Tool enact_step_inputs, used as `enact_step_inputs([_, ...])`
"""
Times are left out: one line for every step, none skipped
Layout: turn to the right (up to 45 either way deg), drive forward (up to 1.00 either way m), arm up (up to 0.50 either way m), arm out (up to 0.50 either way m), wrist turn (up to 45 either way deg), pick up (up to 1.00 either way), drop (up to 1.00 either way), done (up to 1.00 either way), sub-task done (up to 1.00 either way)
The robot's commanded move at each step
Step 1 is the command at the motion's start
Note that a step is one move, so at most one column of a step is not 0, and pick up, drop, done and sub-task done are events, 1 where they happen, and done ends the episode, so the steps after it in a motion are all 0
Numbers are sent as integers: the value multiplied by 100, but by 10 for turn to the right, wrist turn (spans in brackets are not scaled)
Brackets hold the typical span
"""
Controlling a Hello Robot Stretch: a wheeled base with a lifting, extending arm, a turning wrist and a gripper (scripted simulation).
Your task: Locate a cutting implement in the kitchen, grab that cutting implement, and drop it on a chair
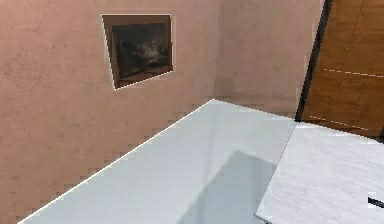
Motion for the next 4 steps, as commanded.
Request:
enact_step_inputs([0, 0, -50, 0, 0, 0, 0, 0, 0])
enact_step_inputs([0, 0, 0, 0, 0, 0, 100, 0, 0])
enact_step_inputs([0, 0, 0, -10, 0, 0, 0, 0, 0])
enact_step_inputs([0, 0, 0, 0, 0, 0, 0, 100, 0])
